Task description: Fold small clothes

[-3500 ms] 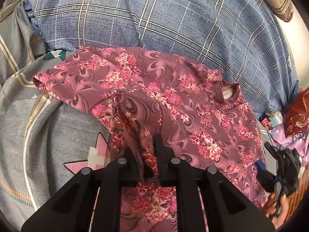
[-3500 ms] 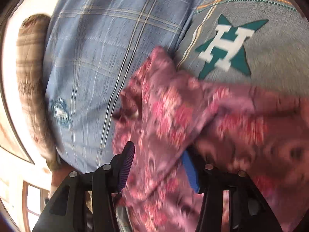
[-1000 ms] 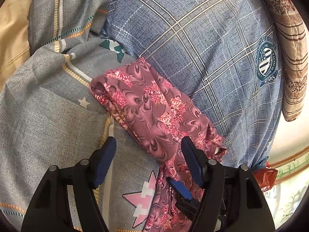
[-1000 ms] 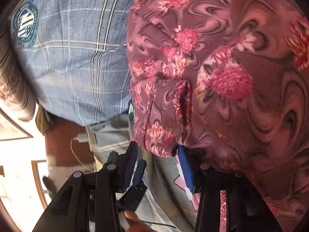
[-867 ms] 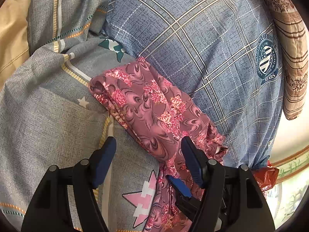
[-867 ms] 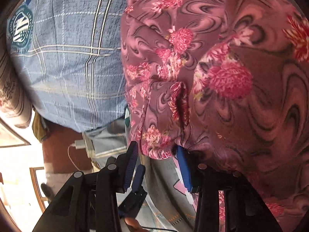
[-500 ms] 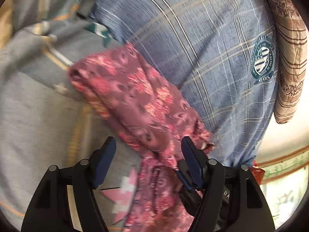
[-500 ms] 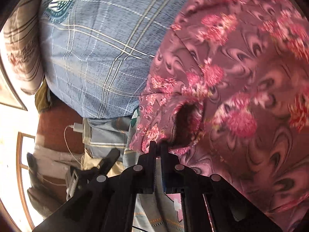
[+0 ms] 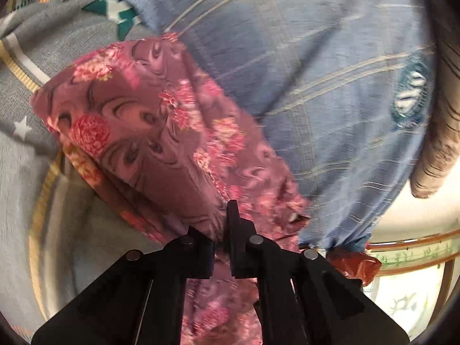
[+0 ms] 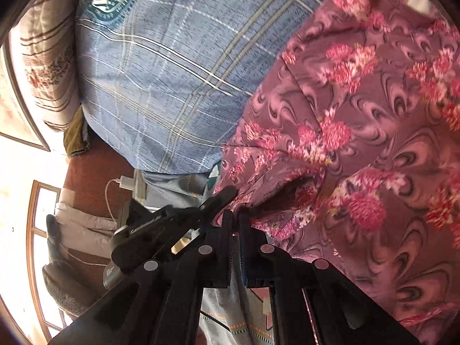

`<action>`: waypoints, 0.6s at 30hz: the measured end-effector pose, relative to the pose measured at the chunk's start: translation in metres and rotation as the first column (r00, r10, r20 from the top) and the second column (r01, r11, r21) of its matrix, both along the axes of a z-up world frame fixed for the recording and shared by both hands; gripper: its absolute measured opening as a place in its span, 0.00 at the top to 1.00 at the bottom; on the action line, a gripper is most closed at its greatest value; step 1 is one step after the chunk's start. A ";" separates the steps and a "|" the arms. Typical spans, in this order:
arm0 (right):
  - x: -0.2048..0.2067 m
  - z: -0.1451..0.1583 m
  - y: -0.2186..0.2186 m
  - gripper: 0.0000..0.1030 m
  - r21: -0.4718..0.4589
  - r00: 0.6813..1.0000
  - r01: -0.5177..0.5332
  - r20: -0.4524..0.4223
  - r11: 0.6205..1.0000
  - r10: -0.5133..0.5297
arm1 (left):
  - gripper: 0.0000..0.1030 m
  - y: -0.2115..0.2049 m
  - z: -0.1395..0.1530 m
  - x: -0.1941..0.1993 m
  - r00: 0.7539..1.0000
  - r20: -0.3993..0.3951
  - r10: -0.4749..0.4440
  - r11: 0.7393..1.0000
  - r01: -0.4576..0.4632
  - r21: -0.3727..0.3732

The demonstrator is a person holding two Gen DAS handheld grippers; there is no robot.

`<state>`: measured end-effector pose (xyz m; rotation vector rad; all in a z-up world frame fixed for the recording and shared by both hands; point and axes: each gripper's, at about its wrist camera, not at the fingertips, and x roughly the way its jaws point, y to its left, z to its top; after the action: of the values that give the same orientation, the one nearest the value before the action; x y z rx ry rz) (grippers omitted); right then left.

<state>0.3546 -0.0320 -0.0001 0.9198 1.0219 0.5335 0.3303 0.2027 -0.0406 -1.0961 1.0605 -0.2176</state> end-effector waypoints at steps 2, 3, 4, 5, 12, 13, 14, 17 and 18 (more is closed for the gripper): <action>-0.004 0.009 -0.011 0.97 0.009 1.000 0.006 0.026 1.000 -0.006 | 0.95 -0.011 0.019 -0.007 1.000 0.029 -0.005 1.000 0.005 0.012; -0.006 0.015 -0.018 0.97 0.012 0.999 0.009 0.040 1.000 -0.009 | 0.95 -0.019 0.029 -0.011 0.999 0.049 -0.011 1.000 0.011 0.007; -0.009 0.022 -0.025 0.97 0.012 0.998 0.013 0.061 1.000 -0.014 | 0.95 -0.029 0.040 -0.014 0.998 0.068 -0.018 1.000 0.018 0.002; -0.013 0.034 -0.038 0.97 0.005 0.995 0.022 0.094 1.000 -0.023 | 0.95 -0.038 0.049 -0.016 0.996 0.083 -0.027 1.000 0.027 -0.001; -0.045 0.079 -0.124 0.97 -0.071 0.973 0.093 0.219 0.993 -0.075 | 0.95 -0.128 0.082 -0.020 0.984 0.138 -0.109 0.994 0.107 0.027; -0.051 0.082 -0.134 0.96 -0.093 0.971 0.099 0.227 0.991 -0.076 | 0.95 -0.142 0.080 -0.020 0.982 0.137 -0.126 0.992 0.124 0.023; -0.060 0.082 -0.150 0.96 -0.117 0.969 0.113 0.234 0.987 -0.083 | 0.95 -0.153 0.076 -0.019 0.981 0.131 -0.140 0.990 0.139 0.016; -0.077 0.069 -0.189 0.92 -0.151 0.971 0.150 0.211 0.977 -0.117 | 0.95 -0.186 0.053 -0.018 0.981 0.073 -0.181 0.983 0.182 -0.015; -0.082 0.063 -0.199 0.92 -0.158 0.972 0.160 0.200 0.974 -0.127 | 0.95 -0.197 0.043 -0.018 0.979 0.050 -0.196 0.980 0.198 -0.020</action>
<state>0.2730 -0.2312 0.0626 0.7664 0.8093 0.3947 0.3128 0.0053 0.0024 -1.0029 1.1267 -0.4142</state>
